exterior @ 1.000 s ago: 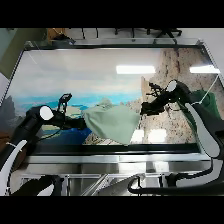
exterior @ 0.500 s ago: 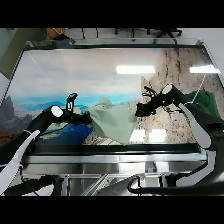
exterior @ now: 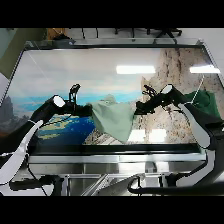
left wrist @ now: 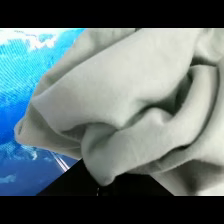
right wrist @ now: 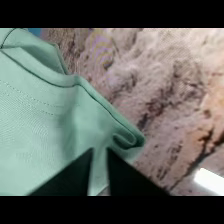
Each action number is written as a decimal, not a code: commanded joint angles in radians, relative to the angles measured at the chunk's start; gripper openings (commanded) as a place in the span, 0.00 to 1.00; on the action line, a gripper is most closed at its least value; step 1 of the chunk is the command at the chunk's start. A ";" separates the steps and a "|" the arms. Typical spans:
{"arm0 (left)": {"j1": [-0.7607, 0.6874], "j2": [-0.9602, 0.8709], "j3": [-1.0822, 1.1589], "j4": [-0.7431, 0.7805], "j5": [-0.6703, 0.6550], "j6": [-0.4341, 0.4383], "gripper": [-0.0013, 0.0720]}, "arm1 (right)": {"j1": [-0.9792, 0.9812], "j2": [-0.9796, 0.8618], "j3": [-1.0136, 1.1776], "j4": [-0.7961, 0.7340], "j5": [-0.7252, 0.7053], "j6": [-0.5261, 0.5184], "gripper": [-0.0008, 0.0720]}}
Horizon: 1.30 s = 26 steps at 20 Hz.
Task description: Fold the shirts.
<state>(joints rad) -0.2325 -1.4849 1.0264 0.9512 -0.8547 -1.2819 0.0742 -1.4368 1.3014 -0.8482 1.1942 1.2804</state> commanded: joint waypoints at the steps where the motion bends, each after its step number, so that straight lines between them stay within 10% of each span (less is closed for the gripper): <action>1: 0.000 -0.005 0.009 0.021 -0.040 0.003 0.04 | -0.021 0.024 0.003 -0.024 -0.002 0.001 0.46; 16: 0.000 -0.004 0.009 0.025 -0.085 0.004 0.04 | -0.021 -0.029 -0.083 -0.033 -0.034 0.050 0.52; 19: 0.001 -0.004 0.009 0.025 -0.085 0.004 0.04 | -0.006 -0.021 -0.082 0.124 -0.035 -0.044 0.03; 26: 0.020 0.158 0.043 0.017 -0.156 -0.002 0.04 | -0.039 0.204 0.032 0.179 -0.018 -0.090 0.03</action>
<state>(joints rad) -0.2256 -1.4147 1.0431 0.9760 -0.9707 -1.2793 0.0540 -1.3346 1.2819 -0.7132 1.1580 1.2171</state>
